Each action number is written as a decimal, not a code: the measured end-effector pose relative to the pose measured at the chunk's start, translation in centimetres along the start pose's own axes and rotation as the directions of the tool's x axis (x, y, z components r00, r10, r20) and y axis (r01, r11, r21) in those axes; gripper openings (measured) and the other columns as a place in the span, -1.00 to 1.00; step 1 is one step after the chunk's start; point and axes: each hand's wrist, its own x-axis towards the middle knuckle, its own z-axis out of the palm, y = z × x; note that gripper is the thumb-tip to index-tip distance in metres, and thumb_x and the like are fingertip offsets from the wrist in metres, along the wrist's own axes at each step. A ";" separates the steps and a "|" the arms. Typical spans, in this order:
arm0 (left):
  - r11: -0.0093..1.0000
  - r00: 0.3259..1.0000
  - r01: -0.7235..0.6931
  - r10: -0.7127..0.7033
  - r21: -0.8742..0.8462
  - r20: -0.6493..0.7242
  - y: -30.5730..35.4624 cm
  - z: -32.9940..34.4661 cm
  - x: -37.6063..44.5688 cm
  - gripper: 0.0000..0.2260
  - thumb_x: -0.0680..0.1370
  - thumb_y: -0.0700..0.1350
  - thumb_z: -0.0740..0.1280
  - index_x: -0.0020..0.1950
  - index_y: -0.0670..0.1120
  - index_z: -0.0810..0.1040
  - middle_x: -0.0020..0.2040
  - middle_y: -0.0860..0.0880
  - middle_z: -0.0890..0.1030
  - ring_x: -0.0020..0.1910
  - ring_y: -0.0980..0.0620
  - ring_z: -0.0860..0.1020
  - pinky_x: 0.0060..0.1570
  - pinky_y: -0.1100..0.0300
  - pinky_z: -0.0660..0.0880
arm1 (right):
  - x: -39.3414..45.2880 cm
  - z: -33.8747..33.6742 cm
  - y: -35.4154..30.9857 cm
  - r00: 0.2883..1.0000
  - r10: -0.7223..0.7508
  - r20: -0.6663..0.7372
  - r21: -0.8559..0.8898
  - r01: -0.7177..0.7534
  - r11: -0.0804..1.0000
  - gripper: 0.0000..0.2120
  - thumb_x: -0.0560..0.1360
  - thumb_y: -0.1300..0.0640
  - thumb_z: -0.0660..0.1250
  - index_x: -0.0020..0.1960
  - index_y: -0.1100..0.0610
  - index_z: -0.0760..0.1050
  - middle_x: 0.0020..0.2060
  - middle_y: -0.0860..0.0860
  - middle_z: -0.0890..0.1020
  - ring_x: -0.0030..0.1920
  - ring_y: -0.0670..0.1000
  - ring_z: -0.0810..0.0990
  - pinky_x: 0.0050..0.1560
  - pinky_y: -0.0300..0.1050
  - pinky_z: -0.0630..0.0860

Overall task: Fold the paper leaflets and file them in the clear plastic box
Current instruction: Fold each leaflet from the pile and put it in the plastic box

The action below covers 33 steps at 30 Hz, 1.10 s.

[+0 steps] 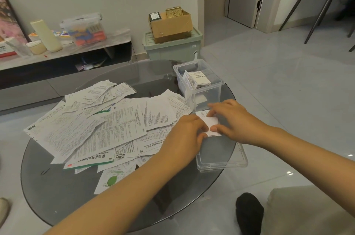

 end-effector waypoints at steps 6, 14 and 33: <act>1.000 1.000 -0.022 0.022 -0.002 -0.020 0.1 0.1 -0.2 -0.80 0.56 -0.12 0.30 0.16 -0.08 0.58 0.13 0.00 0.54 0.16 0.06 0.40 0.07 0.34 0.25 | 0.0 0.2 0.3 0.996 0.001 -0.086 -0.003 -0.001 1.000 -0.66 0.46 -0.02 0.38 0.22 -0.04 0.48 0.16 -0.04 0.49 0.26 -0.02 0.32 0.22 -0.18 0.27; 0.994 0.996 -0.086 0.085 0.066 0.019 -0.3 0.9 -0.1 -0.82 0.46 -0.19 0.32 -0.04 -0.15 0.69 -0.10 -0.10 0.63 -0.10 -0.16 0.53 -0.09 0.19 0.36 | 0.6 0.5 0.6 0.988 0.001 -0.153 0.074 0.010 0.997 -0.73 0.45 0.09 0.42 0.14 0.05 0.59 0.05 -0.01 0.59 0.13 -0.04 0.37 -0.04 -0.40 0.15; 0.989 0.953 -0.131 0.108 0.063 0.281 -0.7 -1.2 -0.6 -0.69 0.62 -0.05 0.17 0.33 -0.06 0.50 0.35 -0.01 0.35 0.31 0.04 0.25 0.32 0.23 0.21 | -1.0 -0.2 0.6 0.980 0.159 0.117 -0.061 -0.153 0.986 -0.55 0.52 -0.16 0.23 0.38 -0.30 0.25 0.45 -0.19 0.19 0.44 0.00 0.07 0.39 -0.01 0.04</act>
